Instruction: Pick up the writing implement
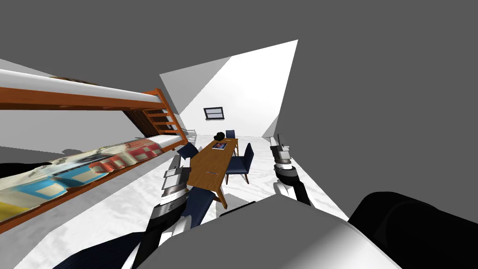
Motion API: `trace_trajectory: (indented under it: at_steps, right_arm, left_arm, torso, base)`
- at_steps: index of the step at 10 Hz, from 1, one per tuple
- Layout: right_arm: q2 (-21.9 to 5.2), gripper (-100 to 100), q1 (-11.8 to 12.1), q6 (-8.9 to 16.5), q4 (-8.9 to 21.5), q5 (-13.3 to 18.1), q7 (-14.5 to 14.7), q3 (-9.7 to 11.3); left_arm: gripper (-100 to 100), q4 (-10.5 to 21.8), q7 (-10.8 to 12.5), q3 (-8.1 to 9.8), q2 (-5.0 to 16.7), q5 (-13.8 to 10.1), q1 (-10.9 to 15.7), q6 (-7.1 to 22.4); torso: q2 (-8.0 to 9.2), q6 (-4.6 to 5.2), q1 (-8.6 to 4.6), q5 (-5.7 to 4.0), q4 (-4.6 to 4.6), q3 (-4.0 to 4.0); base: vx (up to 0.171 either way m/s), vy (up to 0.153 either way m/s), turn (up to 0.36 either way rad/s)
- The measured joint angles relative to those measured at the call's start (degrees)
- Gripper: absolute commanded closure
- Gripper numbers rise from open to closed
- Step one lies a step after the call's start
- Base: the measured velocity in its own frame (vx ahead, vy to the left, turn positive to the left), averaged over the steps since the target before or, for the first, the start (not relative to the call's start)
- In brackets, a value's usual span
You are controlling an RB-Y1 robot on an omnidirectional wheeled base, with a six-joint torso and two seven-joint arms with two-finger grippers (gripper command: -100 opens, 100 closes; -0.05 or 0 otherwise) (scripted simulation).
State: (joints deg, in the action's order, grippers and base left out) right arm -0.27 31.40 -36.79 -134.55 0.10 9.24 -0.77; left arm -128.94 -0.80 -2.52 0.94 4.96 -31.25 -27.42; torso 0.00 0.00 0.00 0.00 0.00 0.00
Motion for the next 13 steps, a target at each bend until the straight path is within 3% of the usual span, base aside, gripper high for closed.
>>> trace_trajectory:
  at_steps: [4,6,8,13]
  right_arm:
    - [0.0,0,0.0,0.0,0.0,0.0,0.0,0.0]
    - [0.0,0,0.0,0.0,0.0,0.0,0.0,0.0]
    - [0.0,0,0.0,0.0,0.0,0.0,0.0,0.0]
    - [0.0,0,0.0,0.0,0.0,0.0,0.0,0.0]
  left_arm:
    - [-100,2.7,-1.6,1.34,4.8,-1.8,1.1,2.1]
    - [-100,4.4,-3.2,2.46,7.2,-3.5,1.9,4.8]
    - [-100,8.1,-5.3,3.55,9.2,-5.5,2.8,6.7]
    - [-100,12.9,-9.6,6.28,12.8,-10.3,3.9,13.3]
  torso:
    - [0.08,0.01,-0.28,-0.06,0.02,0.04]
    - [0.15,0.01,-0.43,-0.1,0.03,0.09]
    - [0.1,0.01,-0.44,-0.1,0.02,0.06]
    - [0.07,-0.01,-0.36,-0.09,0.02,0.04]
  base:
    - [-0.024,-0.07,-0.055]
    - [-0.033,-0.126,-0.094]
    - [-0.02,-0.097,-0.062]
    - [-0.01,-0.095,-0.097]
